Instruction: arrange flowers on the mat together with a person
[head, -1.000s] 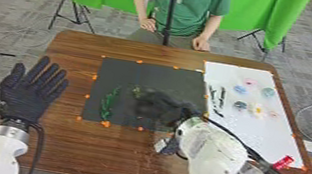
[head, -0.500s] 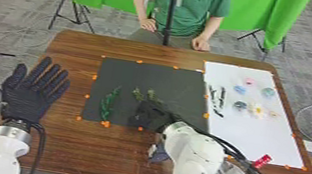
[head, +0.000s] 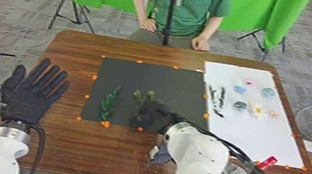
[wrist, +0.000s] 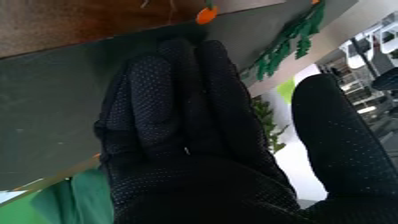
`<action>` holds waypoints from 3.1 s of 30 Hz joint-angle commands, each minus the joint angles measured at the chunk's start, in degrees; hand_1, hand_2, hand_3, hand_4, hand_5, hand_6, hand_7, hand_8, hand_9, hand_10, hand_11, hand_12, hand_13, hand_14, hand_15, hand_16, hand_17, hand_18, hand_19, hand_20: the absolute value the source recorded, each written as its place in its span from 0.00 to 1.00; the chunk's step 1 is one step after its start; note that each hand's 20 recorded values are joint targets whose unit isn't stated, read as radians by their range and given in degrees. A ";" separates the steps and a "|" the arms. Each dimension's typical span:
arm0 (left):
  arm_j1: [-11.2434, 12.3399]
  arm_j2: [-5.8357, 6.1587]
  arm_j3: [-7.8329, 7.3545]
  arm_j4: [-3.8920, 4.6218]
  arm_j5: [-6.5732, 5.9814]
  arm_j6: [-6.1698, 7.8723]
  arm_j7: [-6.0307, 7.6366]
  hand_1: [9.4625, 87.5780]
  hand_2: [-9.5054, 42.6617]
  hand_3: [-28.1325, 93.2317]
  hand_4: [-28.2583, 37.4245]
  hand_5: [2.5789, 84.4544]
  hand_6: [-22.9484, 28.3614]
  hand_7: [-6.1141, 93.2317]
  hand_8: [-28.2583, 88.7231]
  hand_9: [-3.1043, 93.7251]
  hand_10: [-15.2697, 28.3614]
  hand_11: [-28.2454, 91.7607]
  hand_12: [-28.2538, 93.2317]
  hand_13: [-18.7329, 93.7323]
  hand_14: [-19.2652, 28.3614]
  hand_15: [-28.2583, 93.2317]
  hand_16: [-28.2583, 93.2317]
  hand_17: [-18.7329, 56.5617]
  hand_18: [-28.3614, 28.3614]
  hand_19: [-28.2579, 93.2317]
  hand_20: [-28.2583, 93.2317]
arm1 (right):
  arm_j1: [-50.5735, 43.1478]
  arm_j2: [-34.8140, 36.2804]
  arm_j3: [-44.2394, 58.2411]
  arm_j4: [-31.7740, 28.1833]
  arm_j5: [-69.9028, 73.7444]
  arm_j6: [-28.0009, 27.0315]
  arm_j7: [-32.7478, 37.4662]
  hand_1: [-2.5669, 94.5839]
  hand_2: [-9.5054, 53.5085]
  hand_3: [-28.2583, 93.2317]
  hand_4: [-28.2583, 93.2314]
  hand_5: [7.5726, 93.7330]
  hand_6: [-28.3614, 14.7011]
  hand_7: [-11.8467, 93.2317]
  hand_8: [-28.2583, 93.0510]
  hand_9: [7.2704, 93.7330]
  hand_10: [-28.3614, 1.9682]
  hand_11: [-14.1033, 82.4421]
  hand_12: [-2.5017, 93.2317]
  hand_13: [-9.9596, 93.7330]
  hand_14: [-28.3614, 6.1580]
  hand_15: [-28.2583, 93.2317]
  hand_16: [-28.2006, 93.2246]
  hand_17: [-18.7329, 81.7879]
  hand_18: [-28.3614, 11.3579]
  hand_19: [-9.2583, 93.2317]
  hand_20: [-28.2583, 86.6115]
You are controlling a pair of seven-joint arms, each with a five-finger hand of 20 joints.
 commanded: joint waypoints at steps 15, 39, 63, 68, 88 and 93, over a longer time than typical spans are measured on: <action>1.10 -0.14 -0.51 0.20 -0.80 -0.44 1.28 0.18 0.47 0.84 0.00 0.48 0.60 0.17 0.17 0.39 0.68 0.39 0.32 0.38 0.71 0.46 0.19 0.18 0.73 0.47 0.33 | -6.06 5.00 12.80 -6.29 10.36 14.19 -5.58 0.21 0.31 0.79 0.12 0.55 0.56 0.25 0.16 0.55 0.20 0.42 0.30 0.51 0.18 0.80 0.51 0.33 0.06 0.79 0.56; 3.97 -0.41 -8.44 -1.48 -0.13 -1.55 6.40 0.16 0.53 0.79 0.00 0.48 0.58 0.15 0.17 0.39 0.67 0.37 0.30 0.39 0.67 0.42 0.18 0.20 0.71 0.46 0.32 | -30.42 12.48 51.71 -2.45 57.33 30.26 -41.15 0.16 0.35 0.82 0.06 0.38 0.56 0.21 0.17 0.34 0.42 0.18 0.21 0.39 0.38 0.30 0.44 0.27 0.26 0.45 0.35; 4.70 -0.60 -9.31 -2.01 -1.17 -0.69 7.65 0.15 0.53 0.79 0.00 0.47 0.58 0.15 0.17 0.39 0.67 0.36 0.30 0.38 0.66 0.42 0.18 0.20 0.71 0.46 0.32 | -35.67 9.84 55.02 -4.07 57.37 28.00 -41.63 0.15 0.35 0.83 0.06 0.37 0.56 0.20 0.17 0.34 0.44 0.18 0.20 0.39 0.38 0.29 0.46 0.27 0.26 0.42 0.36; 5.02 -0.76 -9.00 -2.17 -1.40 -0.32 7.34 0.14 0.52 0.80 0.00 0.47 0.58 0.15 0.17 0.39 0.66 0.37 0.30 0.38 0.66 0.42 0.19 0.19 0.71 0.46 0.32 | -37.60 8.87 56.28 -4.82 56.95 26.10 -41.89 0.15 0.35 0.83 0.06 0.37 0.56 0.20 0.17 0.34 0.43 0.18 0.20 0.40 0.38 0.29 0.46 0.27 0.25 0.43 0.37; 4.78 -0.68 -8.96 -1.96 -1.36 -0.42 6.89 0.15 0.49 0.83 0.00 0.48 0.59 0.16 0.17 0.40 0.67 0.38 0.31 0.39 0.67 0.43 0.18 0.19 0.72 0.47 0.32 | -34.09 9.62 51.53 -4.25 57.62 28.36 -39.69 0.15 0.35 0.83 0.06 0.38 0.56 0.20 0.17 0.34 0.42 0.18 0.21 0.40 0.37 0.29 0.46 0.27 0.25 0.43 0.37; 4.90 -0.61 -9.26 -1.91 -0.91 -0.17 7.08 0.16 0.49 0.83 0.00 0.48 0.59 0.16 0.17 0.40 0.67 0.38 0.31 0.39 0.67 0.43 0.18 0.19 0.72 0.47 0.32 | -33.41 9.37 51.00 -4.02 57.04 27.94 -38.57 0.15 0.35 0.83 0.06 0.38 0.56 0.20 0.17 0.34 0.42 0.18 0.21 0.40 0.37 0.29 0.46 0.27 0.25 0.44 0.37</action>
